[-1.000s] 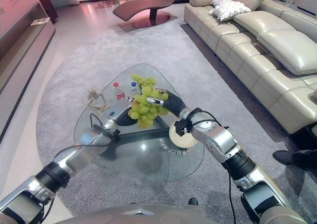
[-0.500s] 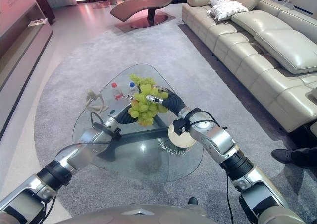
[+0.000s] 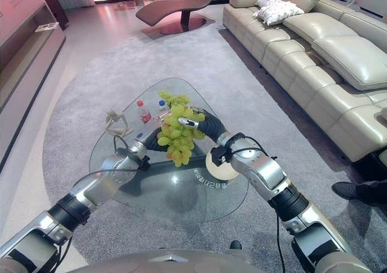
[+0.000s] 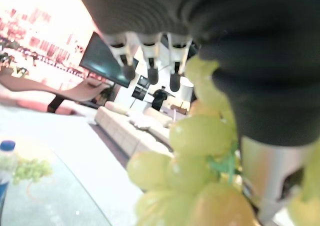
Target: Pick up fruits into the plate
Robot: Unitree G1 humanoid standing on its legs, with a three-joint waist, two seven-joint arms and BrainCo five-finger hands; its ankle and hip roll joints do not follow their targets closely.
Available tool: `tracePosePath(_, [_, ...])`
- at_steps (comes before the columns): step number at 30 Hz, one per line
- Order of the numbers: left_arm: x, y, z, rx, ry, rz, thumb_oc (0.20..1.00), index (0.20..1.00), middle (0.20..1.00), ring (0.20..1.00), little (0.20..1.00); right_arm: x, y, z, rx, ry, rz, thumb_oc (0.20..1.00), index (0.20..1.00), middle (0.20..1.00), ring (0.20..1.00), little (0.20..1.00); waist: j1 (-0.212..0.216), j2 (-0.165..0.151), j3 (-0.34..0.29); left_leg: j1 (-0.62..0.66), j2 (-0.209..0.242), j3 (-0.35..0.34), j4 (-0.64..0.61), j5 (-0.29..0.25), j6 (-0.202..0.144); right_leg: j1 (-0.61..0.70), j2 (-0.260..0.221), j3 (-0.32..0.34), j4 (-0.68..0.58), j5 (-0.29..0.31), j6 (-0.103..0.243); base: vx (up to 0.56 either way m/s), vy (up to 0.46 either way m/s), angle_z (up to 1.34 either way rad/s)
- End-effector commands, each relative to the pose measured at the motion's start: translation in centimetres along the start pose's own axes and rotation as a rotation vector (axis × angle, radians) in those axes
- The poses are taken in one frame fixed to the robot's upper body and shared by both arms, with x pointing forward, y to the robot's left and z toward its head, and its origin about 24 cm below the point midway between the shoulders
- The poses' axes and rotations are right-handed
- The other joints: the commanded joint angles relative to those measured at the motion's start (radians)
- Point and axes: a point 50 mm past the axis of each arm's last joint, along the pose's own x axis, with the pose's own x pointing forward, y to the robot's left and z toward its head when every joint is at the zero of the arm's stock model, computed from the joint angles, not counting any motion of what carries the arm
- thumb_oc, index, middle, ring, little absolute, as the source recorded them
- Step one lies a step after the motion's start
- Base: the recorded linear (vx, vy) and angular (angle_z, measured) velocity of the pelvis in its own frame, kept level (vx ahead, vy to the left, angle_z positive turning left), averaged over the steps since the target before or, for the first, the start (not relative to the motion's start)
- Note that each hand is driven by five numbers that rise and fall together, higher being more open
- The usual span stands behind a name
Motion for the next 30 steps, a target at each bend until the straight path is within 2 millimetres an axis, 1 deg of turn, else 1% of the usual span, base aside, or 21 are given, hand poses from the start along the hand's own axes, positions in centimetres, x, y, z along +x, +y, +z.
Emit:
tracePosePath(1, [3.5,3.8,2.5,-0.017,-0.115,0.103,1.000,1.000,1.000,1.000,1.000,1.0,3.5,5.9,0.070,-0.330,0.144,0.200,0.200,0.200,0.200,0.200,0.004,-0.003,0.016,-0.012,-0.024,-0.019,0.044,-0.135,0.043,0.035,0.004,-0.012,0.071,-0.129,0.014,0.00,0.000,0.00])
tracePosePath(2, [3.4,3.8,2.5,-0.022,-0.111,0.098,1.000,1.000,1.000,1.000,1.000,0.9,3.4,5.9,0.071,-0.333,0.136,0.200,0.200,0.200,0.200,0.200,0.004,-0.003,0.016,-0.012,-0.024,-0.019,0.045,-0.135,0.043,0.035,0.004,-0.012,0.071,-0.129,0.014,0.00,0.000,0.00])
tracePosePath(8, [2.7,3.2,1.2,-0.163,-0.047,0.041,1.000,1.000,1.000,1.000,1.000,0.1,0.7,6.4,0.099,-0.382,0.000,0.200,0.200,0.200,0.200,0.200,0.005,-0.001,0.019,-0.013,-0.025,-0.021,0.044,-0.136,0.045,0.035,0.005,-0.016,0.070,-0.129,0.012,0.00,0.000,0.00])
tracePosePath(12, [1.6,2.4,-0.1,-0.317,0.007,-0.030,1.000,1.000,1.000,1.000,1.000,-0.9,-1.7,6.3,0.111,-0.405,-0.115,0.200,0.200,0.200,0.200,0.200,0.006,0.004,0.020,-0.013,-0.024,-0.022,0.042,-0.136,0.045,0.034,0.005,-0.018,0.069,-0.127,0.013,0.00,0.000,0.00])
tracePosePath(14, [1.2,2.2,-0.5,-0.364,0.023,-0.042,1.000,1.000,1.000,1.000,1.000,-1.3,-2.3,6.3,0.112,-0.410,-0.143,0.200,0.200,0.200,0.200,0.200,0.006,0.005,0.021,-0.013,-0.024,-0.022,0.042,-0.136,0.046,0.034,0.005,-0.019,0.069,-0.127,0.013,0.00,0.000,0.00])
tracePosePath(15, [0.7,1.9,-1.0,-0.413,0.041,-0.058,1.000,1.000,1.000,1.000,1.000,-1.9,-3.4,6.1,0.113,-0.416,-0.194,0.200,0.200,0.200,0.200,0.200,0.006,0.007,0.023,-0.014,-0.025,-0.021,0.042,-0.136,0.046,0.034,0.004,-0.021,0.069,-0.127,0.013,0.00,0.000,0.00])
tracePosePath(17, [0.2,1.9,-1.4,-0.452,0.052,-0.066,1.000,1.000,1.000,1.000,1.000,-2.4,-4.1,6.1,0.111,-0.421,-0.223,0.200,0.200,0.200,0.200,0.200,0.005,0.008,0.024,-0.015,-0.025,-0.021,0.042,-0.135,0.046,0.033,0.004,-0.020,0.069,-0.126,0.013,0.00,0.000,0.00])
tracePosePath(18, [-0.5,1.9,-1.9,-0.511,0.059,-0.066,1.000,1.000,1.000,1.000,1.000,-3.0,-5.0,5.9,0.110,-0.427,-0.263,0.200,0.200,0.200,0.200,0.200,0.006,0.010,0.025,-0.015,-0.025,-0.020,0.042,-0.135,0.047,0.033,0.004,-0.022,0.068,-0.125,0.013,0.00,0.000,0.00])
tracePosePath(19, [-0.6,1.9,-2.0,-0.525,0.059,-0.068,1.000,1.000,1.000,1.000,1.000,-3.2,-5.3,5.9,0.110,-0.428,-0.273,0.200,0.200,0.200,0.200,0.200,0.006,0.010,0.026,-0.015,-0.025,-0.019,0.042,-0.135,0.047,0.033,0.004,-0.023,0.068,-0.125,0.013,0.00,0.000,0.00])
tracePosePath(20, [-1.1,2.1,-2.3,-0.589,0.060,-0.066,1.000,1.000,1.000,1.000,1.000,-3.8,-6.1,5.8,0.107,-0.434,-0.307,0.200,0.200,0.200,0.200,0.200,0.006,0.011,0.027,-0.017,-0.025,-0.019,0.041,-0.134,0.048,0.031,0.004,-0.022,0.068,-0.124,0.011,0.00,0.000,0.00])
tracePosePath(24, [-2.0,2.2,-2.6,-0.736,0.046,-0.047,1.000,1.000,1.000,1.000,1.000,-5.3,-7.8,5.6,0.112,-0.447,-0.381,0.200,0.200,0.200,0.200,0.200,0.007,0.011,0.031,-0.018,-0.026,-0.020,0.038,-0.133,0.049,0.030,0.004,-0.024,0.066,-0.122,0.009,0.00,0.000,0.00])
tracePosePath(30, [-2.9,2.0,-2.6,-0.918,0.010,-0.018,1.000,1.000,1.000,1.000,1.000,-6.5,-9.2,4.4,0.126,-0.427,-0.470,0.200,0.200,0.200,0.200,0.200,0.009,0.010,0.039,-0.025,-0.025,-0.021,0.037,-0.131,0.049,0.025,0.002,-0.026,0.066,-0.119,0.006,0.00,0.000,0.00])
